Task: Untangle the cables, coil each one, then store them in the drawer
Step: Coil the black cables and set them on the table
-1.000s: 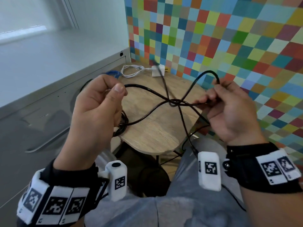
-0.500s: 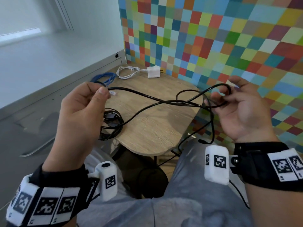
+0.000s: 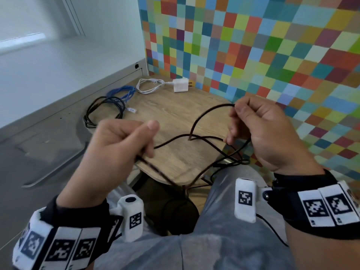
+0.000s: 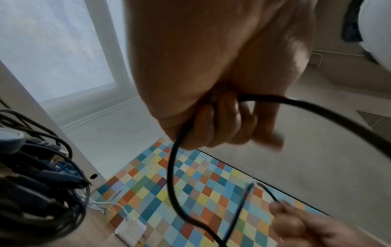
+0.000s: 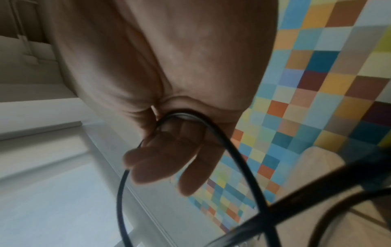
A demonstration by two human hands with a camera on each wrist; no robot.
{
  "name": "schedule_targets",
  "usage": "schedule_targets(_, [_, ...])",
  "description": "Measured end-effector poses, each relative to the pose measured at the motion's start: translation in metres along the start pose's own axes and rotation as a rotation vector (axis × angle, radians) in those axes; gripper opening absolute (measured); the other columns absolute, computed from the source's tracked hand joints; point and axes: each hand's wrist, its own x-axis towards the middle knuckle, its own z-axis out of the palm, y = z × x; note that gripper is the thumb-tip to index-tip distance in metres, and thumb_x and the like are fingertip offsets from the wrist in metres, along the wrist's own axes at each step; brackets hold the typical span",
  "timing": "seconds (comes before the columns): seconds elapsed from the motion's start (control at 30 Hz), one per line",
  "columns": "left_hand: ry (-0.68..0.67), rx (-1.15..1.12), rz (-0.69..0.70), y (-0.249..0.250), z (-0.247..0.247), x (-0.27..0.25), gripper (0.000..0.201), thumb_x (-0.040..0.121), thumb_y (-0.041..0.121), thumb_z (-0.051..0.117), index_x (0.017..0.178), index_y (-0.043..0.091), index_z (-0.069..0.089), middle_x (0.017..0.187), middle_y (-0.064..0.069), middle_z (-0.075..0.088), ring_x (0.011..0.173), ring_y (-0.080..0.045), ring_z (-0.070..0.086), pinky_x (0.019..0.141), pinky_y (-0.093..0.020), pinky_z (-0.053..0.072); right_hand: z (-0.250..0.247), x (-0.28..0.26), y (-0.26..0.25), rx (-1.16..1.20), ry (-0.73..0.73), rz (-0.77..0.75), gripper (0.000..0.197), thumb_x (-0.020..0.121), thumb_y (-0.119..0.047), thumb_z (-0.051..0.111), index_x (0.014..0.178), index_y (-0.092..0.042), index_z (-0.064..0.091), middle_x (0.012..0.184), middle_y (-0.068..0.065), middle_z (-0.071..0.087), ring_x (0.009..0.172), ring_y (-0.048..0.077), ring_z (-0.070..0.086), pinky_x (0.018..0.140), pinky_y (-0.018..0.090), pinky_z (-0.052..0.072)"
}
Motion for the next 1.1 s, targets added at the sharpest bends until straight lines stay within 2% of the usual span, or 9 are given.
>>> schedule_targets(0.07, [-0.132,0.038,-0.076,0.004,0.009,0.0,0.009,0.092,0.032,0.072,0.098,0.027,0.078,0.064,0.005,0.059,0.05,-0.018,0.043,0.052,-0.029,0.041,0.003,-0.001,-0.006,0.043,-0.011,-0.056,0.027,0.112,-0.014,0.04,0.091,-0.012,0.057,0.072,0.007,0.069,0.059,0.031,0.06,0.062,0.04,0.056])
schedule_targets(0.2, [-0.183,0.211,-0.16,-0.003,0.027,0.002,0.069,0.088,0.032,0.071,0.146,0.054,0.04,0.111,0.018,0.063,0.046,-0.006,0.046,0.053,-0.024,0.043,0.004,-0.004,-0.022,0.167,-0.138,-0.208,0.021,0.108,-0.015,0.039,0.103,-0.017,0.059,0.092,0.008,0.075,0.071,0.036,0.062,0.068,0.041,0.055])
schedule_targets(0.33, [-0.337,0.408,-0.152,-0.005,0.044,0.001,0.052,0.09,0.049,0.066,0.137,0.063,0.046,0.126,0.032,0.056,0.06,0.002,0.06,0.069,-0.021,0.048,0.0,-0.006,-0.04,0.458,-0.213,-0.289,0.023,0.104,-0.019,0.041,0.104,-0.016,0.064,0.091,0.011,0.074,0.07,0.03,0.062,0.079,0.051,0.051])
schedule_targets(0.43, [-0.404,0.483,-0.194,-0.011,0.051,0.002,0.028,0.093,0.055,0.062,0.12,0.05,0.065,0.102,0.026,0.07,0.076,0.013,0.061,0.072,-0.022,0.052,-0.01,-0.002,-0.046,0.65,-0.128,-0.26,0.02,0.105,-0.023,0.039,0.104,-0.014,0.058,0.088,0.005,0.075,0.071,0.022,0.064,0.091,0.052,0.039])
schedule_targets(0.57, [-0.45,0.623,-0.248,-0.02,0.049,0.003,0.045,0.093,0.061,0.059,0.134,0.048,0.049,0.073,0.009,0.071,0.069,0.001,0.063,0.073,-0.031,0.056,-0.026,0.0,-0.045,0.734,0.004,-0.233,0.028,0.113,-0.026,0.026,0.105,-0.019,0.052,0.1,0.0,0.078,0.082,0.016,0.072,0.1,0.049,0.049])
schedule_targets(0.67, [-0.518,0.676,-0.226,-0.025,0.052,0.003,0.067,0.09,0.064,0.061,0.15,0.055,0.03,0.077,0.01,0.072,0.077,0.001,0.065,0.08,-0.031,0.057,-0.024,-0.002,-0.042,0.81,-0.068,-0.222,0.021,0.11,-0.025,0.033,0.108,-0.017,0.052,0.115,0.007,0.077,0.105,0.027,0.074,0.104,0.057,0.049])
schedule_targets(0.77, [-0.538,0.603,-0.213,-0.028,0.064,0.0,0.058,0.092,0.063,0.059,0.144,0.064,0.032,0.076,0.006,0.071,0.069,0.0,0.063,0.072,-0.026,0.056,-0.011,-0.005,-0.043,0.88,-0.223,-0.219,0.015,0.106,-0.023,0.039,0.113,-0.012,0.047,0.128,0.017,0.071,0.121,0.042,0.067,0.106,0.066,0.045])
schedule_targets(0.93, [-0.259,0.293,-0.17,-0.03,0.068,0.0,0.025,0.1,0.041,0.058,0.096,0.024,0.076,0.072,-0.004,0.066,0.057,-0.007,0.055,0.056,-0.032,0.048,-0.014,-0.003,-0.048,0.759,-0.088,-0.221,0.019,0.109,-0.024,0.031,0.109,-0.016,0.047,0.133,0.011,0.069,0.121,0.039,0.067,0.098,0.057,0.053])
schedule_targets(1.1, [0.129,-0.223,-0.066,-0.015,0.05,0.009,0.027,0.105,0.027,0.043,0.086,0.022,0.06,0.077,-0.002,0.067,0.078,-0.028,0.069,0.069,-0.039,0.056,-0.035,0.005,-0.024,0.278,0.425,-0.162,0.018,0.11,-0.019,0.036,0.107,-0.016,0.054,0.107,0.01,0.075,0.057,0.026,0.053,0.057,0.033,0.042])
